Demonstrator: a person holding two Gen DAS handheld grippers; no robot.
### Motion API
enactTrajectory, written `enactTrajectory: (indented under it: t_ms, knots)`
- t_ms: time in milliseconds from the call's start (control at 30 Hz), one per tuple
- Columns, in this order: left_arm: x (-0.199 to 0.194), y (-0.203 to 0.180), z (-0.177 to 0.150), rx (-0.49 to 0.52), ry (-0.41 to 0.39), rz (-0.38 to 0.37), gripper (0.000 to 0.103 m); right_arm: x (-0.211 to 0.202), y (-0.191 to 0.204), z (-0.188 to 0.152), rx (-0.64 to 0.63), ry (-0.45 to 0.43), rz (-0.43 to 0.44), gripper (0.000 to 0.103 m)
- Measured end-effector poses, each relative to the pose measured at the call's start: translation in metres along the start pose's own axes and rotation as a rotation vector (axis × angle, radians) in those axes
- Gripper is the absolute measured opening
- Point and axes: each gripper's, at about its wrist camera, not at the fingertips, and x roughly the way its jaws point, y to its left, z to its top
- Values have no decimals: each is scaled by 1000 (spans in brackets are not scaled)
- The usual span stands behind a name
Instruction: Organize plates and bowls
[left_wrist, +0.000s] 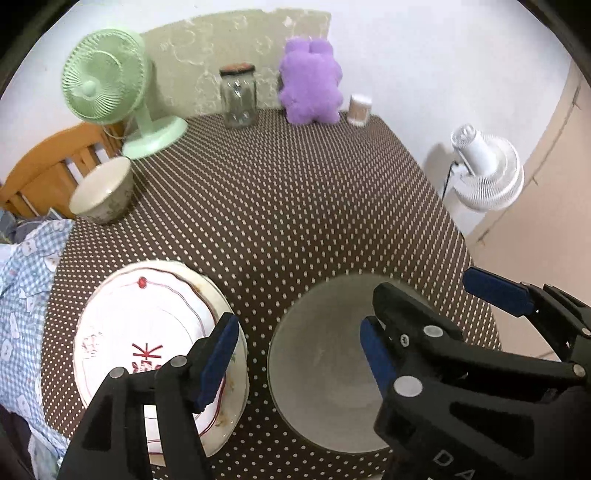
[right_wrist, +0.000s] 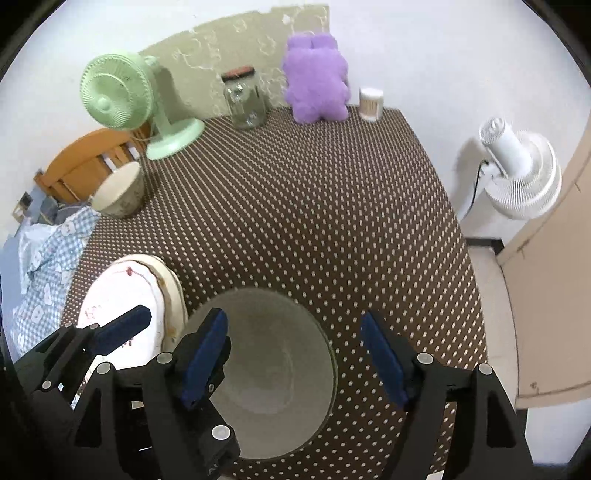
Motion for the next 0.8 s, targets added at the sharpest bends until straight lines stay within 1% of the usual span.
enactTrajectory:
  t_ms: [67,233,400,600,700,800]
  knots:
    - [-7,1,2,-21,-20,15,71,-8,0,4,-17,-18,11,78]
    - [-18,12,5,-96,-35,54,73,-20,5,14,-43,-32,55,79]
    - [-28,25,8,-114,-52,81,73,-24,19,22,-73,-40,66,82]
    - [-33,54,18,-130,-67,60,73,-24,45,34,-80,-49,66,82]
    - [-36,69,24,-103,-67,44,73,-22,58,41,-47,-52,37,82]
    - [-38,85,30,-79,-70,42,74,-19,72,47,-28,-64,30,82]
